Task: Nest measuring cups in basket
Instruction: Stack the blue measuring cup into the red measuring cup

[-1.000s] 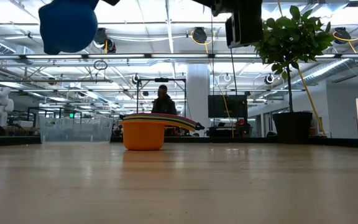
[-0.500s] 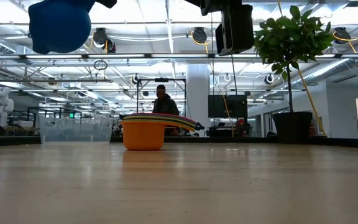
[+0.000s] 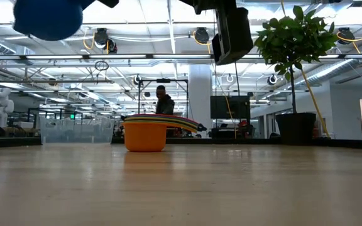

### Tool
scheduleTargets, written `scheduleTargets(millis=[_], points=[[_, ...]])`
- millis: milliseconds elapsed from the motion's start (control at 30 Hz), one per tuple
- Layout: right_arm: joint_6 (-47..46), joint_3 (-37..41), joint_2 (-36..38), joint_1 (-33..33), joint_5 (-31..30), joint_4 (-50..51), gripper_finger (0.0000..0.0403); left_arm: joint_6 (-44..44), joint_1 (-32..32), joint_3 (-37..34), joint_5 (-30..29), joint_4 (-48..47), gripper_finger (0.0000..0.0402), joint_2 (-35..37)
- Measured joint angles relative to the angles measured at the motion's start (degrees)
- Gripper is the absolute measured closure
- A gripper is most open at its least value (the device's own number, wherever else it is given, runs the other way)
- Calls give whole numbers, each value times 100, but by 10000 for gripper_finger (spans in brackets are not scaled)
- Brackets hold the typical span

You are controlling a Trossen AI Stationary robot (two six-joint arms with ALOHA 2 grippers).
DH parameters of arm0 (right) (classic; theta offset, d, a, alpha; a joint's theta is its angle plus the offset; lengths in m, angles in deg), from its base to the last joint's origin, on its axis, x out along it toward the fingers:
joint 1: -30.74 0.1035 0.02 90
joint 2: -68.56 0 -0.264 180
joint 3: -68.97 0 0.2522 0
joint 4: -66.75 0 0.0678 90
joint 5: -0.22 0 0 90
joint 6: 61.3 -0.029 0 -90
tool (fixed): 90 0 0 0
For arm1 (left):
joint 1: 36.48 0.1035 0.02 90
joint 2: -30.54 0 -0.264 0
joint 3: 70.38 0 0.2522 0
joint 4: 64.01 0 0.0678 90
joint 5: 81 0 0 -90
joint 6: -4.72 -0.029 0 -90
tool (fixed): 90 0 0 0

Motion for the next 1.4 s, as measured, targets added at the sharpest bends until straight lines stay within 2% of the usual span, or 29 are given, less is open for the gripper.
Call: scheduleTargets(millis=[267, 500, 633, 733, 833, 900, 1067, 1167, 1267, 1400], points=[[-898, 2, 9, -77, -54, 104, 401, 171, -17, 0, -65, 121, 226, 15], [-1079, 9, 2, -117, -414, 226, 402, 440, -72, 0, -281, -465, 210, 500], [-1238, 11, 12, -219, -800, 192, 402, 380, -78, 2, -535, -736, 201, 832], [-1311, 25, 13, -342, -1434, 202, 402, 374, -96, 3, -877, -928, 200, 1036], [-1276, 137, 85, -482, -1984, 199, 402, 479, -146, -147, -1254, -1259, 200, 1195], [-1411, 280, 200, -614, -2089, 181, 402, 551, -165, -353, -1539, -1422, 200, 1302], [-2051, 804, 631, -1024, -2069, 135, 403, 670, -167, -1285, -2088, -1415, 199, 1723], [-2248, 1182, 958, -1270, -1665, 102, 403, 982, -33, -1816, -2289, -1361, 199, 2053], [-2557, 1513, 1265, -1554, -1087, 74, 403, 1050, 128, -2306, -2290, -1108, 203, 2453], [-2923, 1888, 1526, -1978, -461, 39, 403, 252, 311, -3013, -1919, 94, 227, 3047]])
